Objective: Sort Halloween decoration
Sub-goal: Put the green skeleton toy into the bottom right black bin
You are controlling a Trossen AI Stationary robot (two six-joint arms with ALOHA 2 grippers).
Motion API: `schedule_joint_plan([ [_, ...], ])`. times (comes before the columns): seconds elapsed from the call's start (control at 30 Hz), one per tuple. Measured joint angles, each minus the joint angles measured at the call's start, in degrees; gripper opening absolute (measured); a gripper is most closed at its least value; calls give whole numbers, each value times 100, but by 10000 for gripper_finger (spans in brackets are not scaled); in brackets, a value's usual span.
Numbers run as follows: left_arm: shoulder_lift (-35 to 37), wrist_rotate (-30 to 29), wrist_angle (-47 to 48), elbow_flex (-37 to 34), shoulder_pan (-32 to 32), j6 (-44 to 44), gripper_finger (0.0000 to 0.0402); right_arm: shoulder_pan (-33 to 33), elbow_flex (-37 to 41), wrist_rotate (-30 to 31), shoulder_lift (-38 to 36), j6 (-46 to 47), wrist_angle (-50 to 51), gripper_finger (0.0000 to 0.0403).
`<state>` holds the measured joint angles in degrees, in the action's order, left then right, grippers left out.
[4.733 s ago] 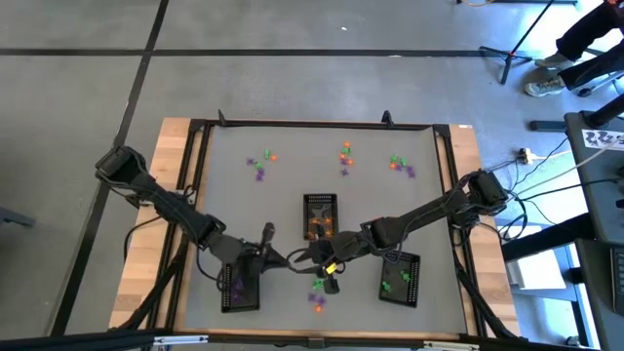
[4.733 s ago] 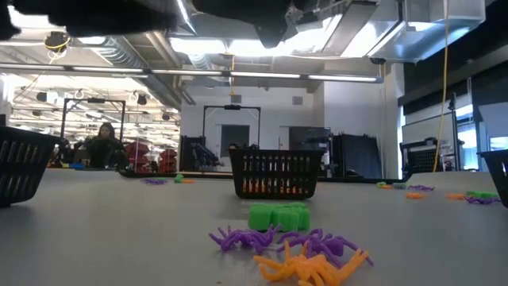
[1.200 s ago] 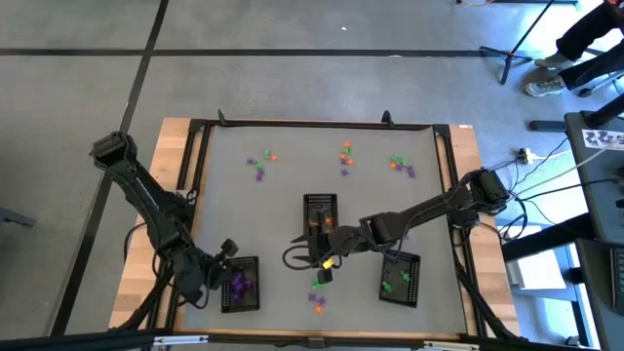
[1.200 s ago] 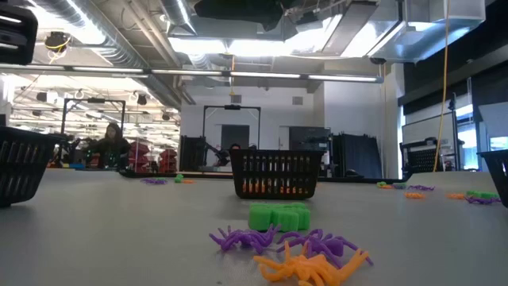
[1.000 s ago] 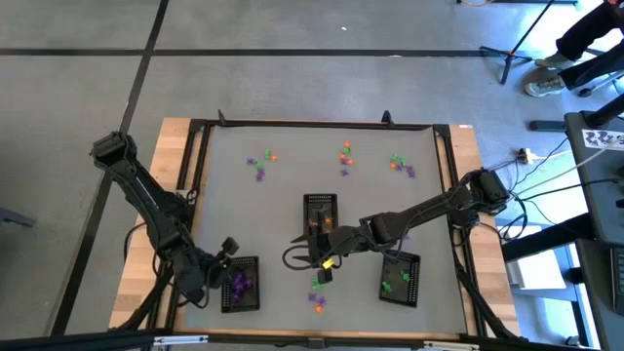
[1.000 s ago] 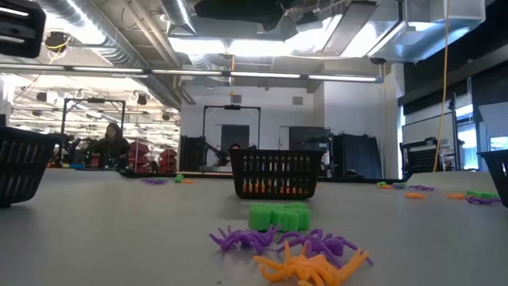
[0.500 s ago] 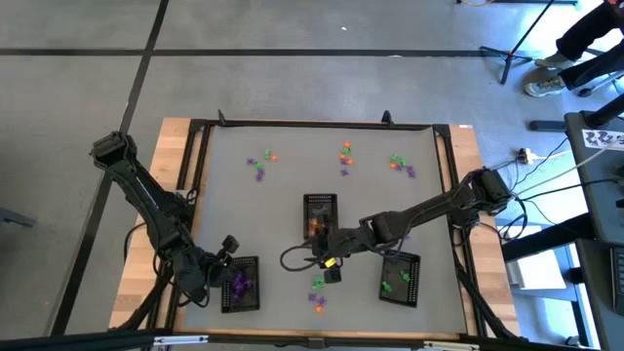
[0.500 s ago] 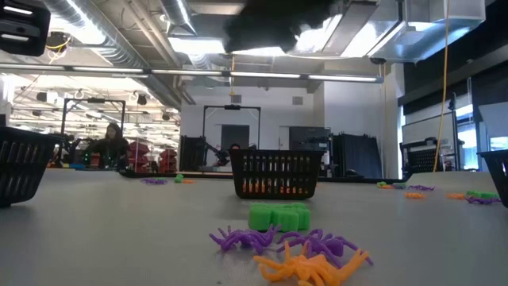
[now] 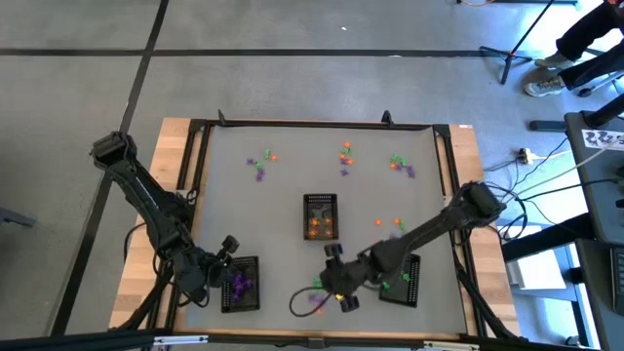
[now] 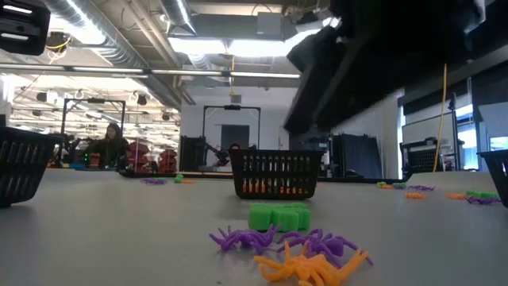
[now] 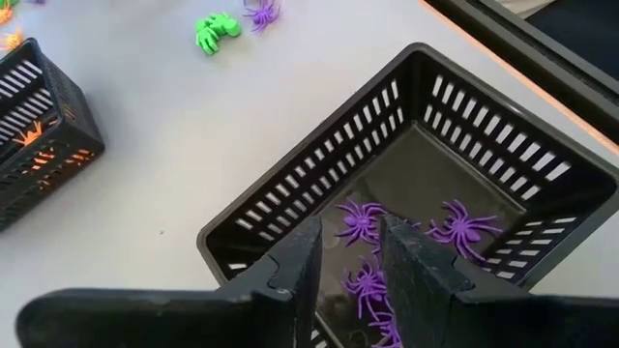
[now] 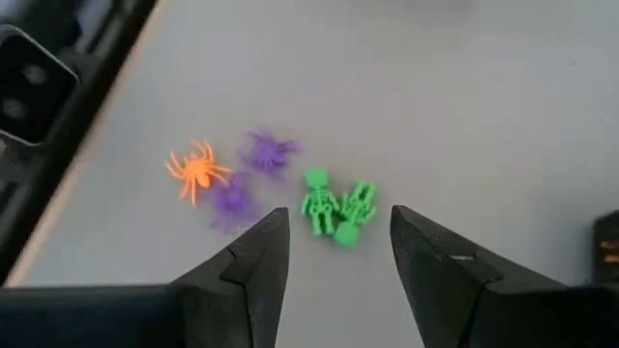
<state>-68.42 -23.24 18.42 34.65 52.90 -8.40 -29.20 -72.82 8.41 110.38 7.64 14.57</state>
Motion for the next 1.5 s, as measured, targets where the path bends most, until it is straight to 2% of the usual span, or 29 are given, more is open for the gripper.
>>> schedule_joint_plan([
  [0.2, 0, 21, -4, 2, 0, -1, 99, 23, 2, 514, 409, 5, -168, 181],
  [0.57, 0, 21, -7, 2, 0, -1, 99, 113, -2, 584, 689, 288, -137, 172],
  [0.67, 0, 21, -3, 2, 0, -1, 99, 108, -2, 646, 689, 267, -132, 142],
  [0.9, 0, 21, -5, 2, 0, -1, 99, 111, -2, 649, 689, 253, -92, 27],
  [0.97, 0, 21, -3, 2, 0, -1, 99, 113, -2, 652, 683, 241, -79, 8],
  [1.07, 0, 21, -5, 2, 4, -1, 99, 113, -6, 639, 667, 241, 30, 12],
  [1.3, 0, 19, -5, 2, 2, -1, 99, 106, -457, 651, 575, 290, 987, 5],
  [1.4, 0, 20, -4, 1, 2, -1, 99, 111, -529, 567, 560, 291, 793, 7],
  [1.5, 0, 19, -1, 0, 2, -1, 99, 137, -529, 237, 584, 240, 534, 9],
])
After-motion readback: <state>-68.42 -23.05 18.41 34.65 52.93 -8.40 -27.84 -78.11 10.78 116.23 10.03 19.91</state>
